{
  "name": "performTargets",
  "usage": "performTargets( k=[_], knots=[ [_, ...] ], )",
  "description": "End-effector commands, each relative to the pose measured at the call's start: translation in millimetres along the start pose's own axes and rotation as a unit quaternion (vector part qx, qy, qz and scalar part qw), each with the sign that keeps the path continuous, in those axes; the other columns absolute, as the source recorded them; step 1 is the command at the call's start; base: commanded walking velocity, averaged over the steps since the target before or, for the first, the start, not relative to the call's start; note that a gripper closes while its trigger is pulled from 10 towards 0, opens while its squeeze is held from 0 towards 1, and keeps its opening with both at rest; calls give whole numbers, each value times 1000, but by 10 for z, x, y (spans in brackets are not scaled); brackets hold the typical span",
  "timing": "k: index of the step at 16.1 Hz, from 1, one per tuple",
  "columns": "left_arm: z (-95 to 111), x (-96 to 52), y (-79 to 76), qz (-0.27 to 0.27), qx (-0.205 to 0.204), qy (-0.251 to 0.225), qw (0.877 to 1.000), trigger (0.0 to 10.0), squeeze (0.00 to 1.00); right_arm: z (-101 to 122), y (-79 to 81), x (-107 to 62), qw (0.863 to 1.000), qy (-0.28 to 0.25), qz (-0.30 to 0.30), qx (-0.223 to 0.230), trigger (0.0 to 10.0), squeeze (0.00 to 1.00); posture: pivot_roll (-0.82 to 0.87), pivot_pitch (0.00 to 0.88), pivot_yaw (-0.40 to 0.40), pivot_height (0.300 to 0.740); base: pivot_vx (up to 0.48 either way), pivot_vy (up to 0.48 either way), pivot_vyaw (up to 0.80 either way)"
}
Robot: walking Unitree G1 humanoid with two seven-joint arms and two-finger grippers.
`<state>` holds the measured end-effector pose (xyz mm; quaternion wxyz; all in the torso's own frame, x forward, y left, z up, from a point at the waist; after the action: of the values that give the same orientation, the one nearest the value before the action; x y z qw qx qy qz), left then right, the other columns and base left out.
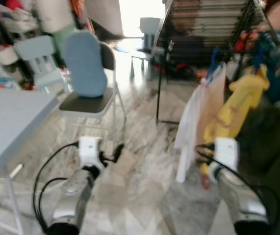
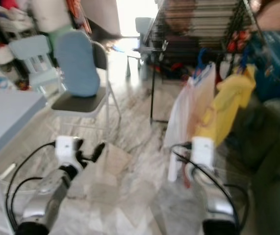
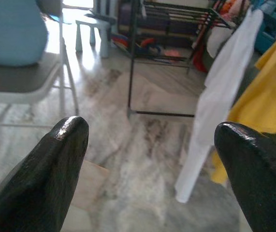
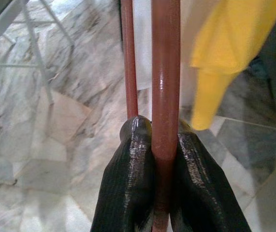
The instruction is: Hang hanger
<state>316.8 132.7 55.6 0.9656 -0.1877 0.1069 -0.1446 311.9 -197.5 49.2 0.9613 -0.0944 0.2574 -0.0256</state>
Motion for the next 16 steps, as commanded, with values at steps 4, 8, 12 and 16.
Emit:
performTargets(
  k=[4,8,12,16],
  knots=[
    [-55,-112,102,12,14,16,1000,10000,0,-28,-108,-27,1000,9,-18,-11,10000,0,-185,0,56,740,0,434,0],
    [-45,-176,123,14,36,13,999,10000,0,-40,19,-17,999,20,2,-36,10000,0,-165,0,26,740,0,319,0],
    [-94,-108,59,11,44,14,999,10000,0,-89,28,-3,998,37,-11,-40,10000,0,-179,0,-69,740,0,0,0],
    [-65,-28,19,16,27,11,999,10000,0,-126,66,87,999,34,-14,-25,10000,0,-157,0,38,740,0,0,0]
  ],
)
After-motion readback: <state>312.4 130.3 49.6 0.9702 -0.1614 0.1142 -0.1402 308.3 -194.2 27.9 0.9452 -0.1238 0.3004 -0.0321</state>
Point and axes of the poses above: a point about 5 cm out from each wrist's last joint towards the gripper, its own x axis pointing out of the wrist towards the gripper, its own z axis along the axis of the wrist's last joint, y = z × x, the point moved 3 cm from there along x, pointing out of the wrist towards the gripper, and after that the axes turned 12 degrees about -x, right-handed, at the moved point
